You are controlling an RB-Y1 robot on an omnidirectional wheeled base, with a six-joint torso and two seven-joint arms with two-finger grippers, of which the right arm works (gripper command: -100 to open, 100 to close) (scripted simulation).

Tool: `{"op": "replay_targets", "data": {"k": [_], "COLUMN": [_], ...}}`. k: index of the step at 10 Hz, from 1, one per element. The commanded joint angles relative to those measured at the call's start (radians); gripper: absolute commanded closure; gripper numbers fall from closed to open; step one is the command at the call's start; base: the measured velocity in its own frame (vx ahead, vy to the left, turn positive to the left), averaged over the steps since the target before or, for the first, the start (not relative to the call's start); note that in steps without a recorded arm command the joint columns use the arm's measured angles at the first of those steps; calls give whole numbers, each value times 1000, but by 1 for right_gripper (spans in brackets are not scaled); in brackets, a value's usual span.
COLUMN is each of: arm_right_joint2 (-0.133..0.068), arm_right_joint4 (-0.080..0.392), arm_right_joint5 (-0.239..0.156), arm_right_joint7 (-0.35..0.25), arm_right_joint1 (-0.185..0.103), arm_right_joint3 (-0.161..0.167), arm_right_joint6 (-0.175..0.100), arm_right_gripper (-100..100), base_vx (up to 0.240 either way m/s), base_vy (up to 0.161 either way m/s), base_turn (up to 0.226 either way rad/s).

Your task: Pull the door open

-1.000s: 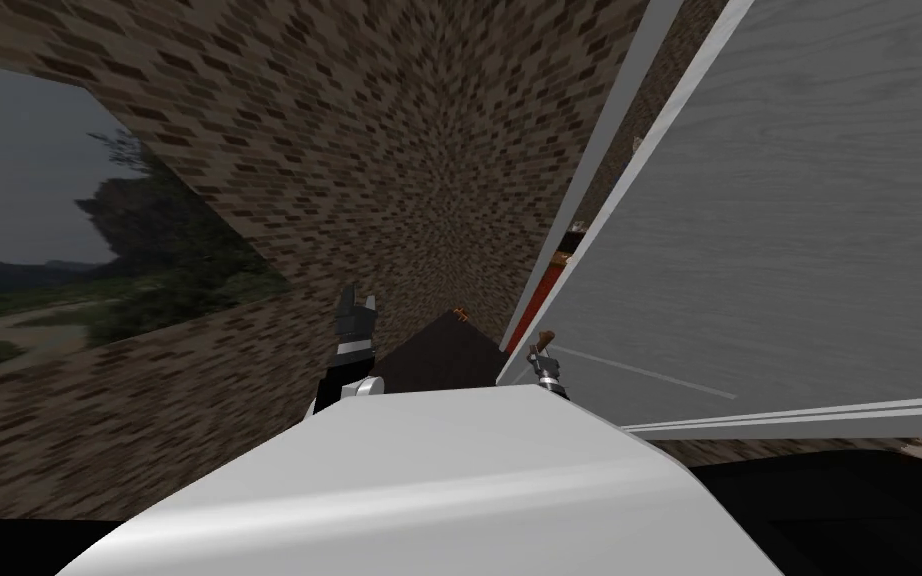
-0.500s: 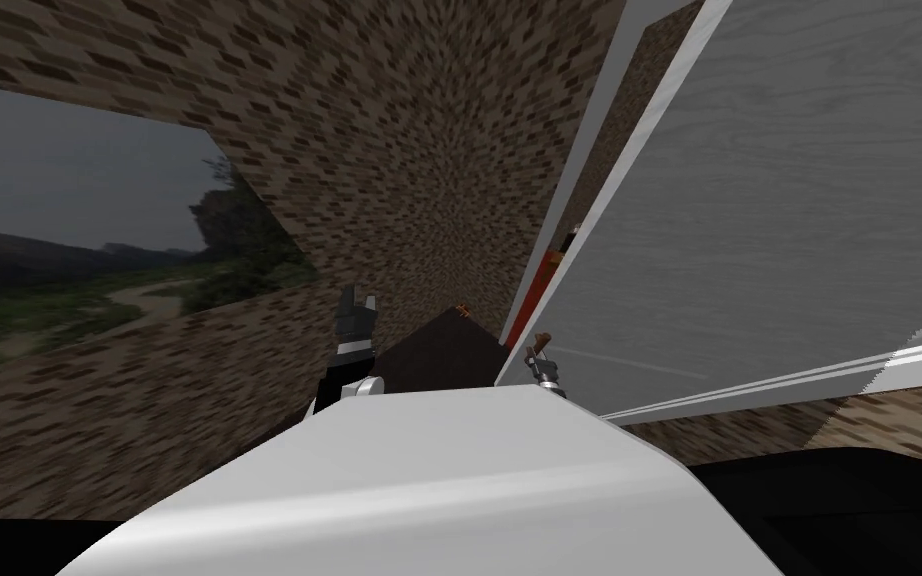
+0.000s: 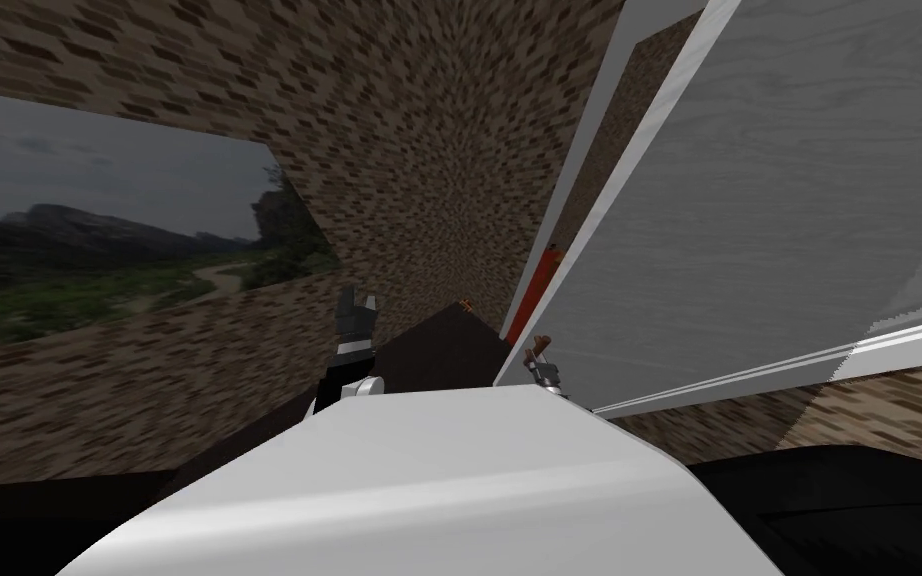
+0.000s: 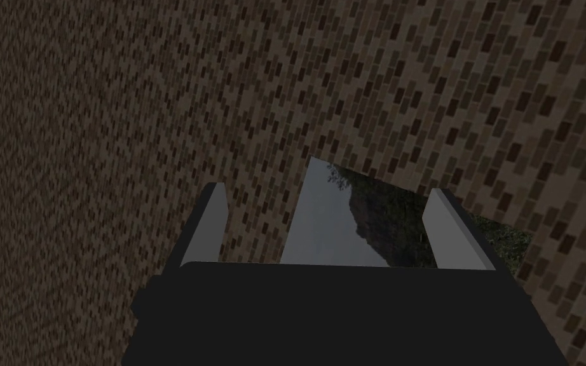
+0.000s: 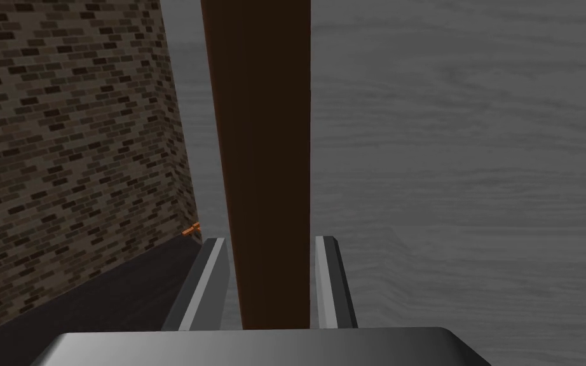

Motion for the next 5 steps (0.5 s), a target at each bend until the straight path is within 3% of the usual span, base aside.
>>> {"op": "replay_targets", "data": {"k": [1,3,5], "arm_right_joint2": [-16,-17,-34], "arm_right_joint4": [-2,6,15], "arm_right_joint5": [11,13,24], "arm_right_joint7": [-19,-23,-46], "arm_right_joint1": [14,7,19], "arm_right_joint3": [17,18,39], "arm_right_joint6": [-17,-22,-49], "arm_right_gripper": [100,100,100], "base_vx": [-203,-166,-181], "base_vy": [-25,3,-30], "base_turn": [86,42,127]}}
